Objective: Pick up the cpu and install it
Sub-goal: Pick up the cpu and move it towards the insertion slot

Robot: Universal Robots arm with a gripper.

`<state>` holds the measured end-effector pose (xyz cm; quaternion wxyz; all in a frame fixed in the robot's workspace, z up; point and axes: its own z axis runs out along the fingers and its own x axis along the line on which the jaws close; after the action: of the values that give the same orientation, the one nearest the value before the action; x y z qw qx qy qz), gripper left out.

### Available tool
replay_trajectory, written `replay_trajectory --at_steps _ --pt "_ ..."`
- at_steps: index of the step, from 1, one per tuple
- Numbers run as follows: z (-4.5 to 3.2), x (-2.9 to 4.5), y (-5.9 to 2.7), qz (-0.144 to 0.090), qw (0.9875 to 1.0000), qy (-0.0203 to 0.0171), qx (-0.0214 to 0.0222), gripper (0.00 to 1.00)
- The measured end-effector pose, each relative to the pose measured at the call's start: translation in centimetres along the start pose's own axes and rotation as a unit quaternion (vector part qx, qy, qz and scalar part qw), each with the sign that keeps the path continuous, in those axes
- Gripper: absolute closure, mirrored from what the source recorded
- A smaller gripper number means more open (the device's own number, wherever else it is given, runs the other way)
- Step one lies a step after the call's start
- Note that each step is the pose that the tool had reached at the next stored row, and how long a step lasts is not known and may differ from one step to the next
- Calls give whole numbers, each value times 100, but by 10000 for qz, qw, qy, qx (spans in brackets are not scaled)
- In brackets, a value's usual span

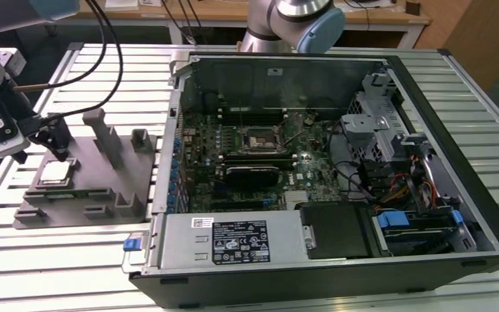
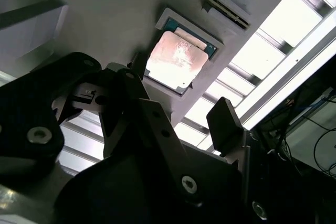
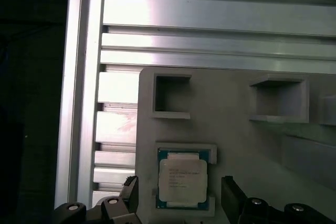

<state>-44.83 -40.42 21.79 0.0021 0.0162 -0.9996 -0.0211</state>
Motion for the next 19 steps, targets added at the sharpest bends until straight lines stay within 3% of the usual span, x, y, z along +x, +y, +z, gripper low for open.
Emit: replay_trajectory --at_steps 11,19 --pt "22 -1 -1 0 10000 -2 -1 27" --pt "132 -16 -6 0 10000 0 0 27"
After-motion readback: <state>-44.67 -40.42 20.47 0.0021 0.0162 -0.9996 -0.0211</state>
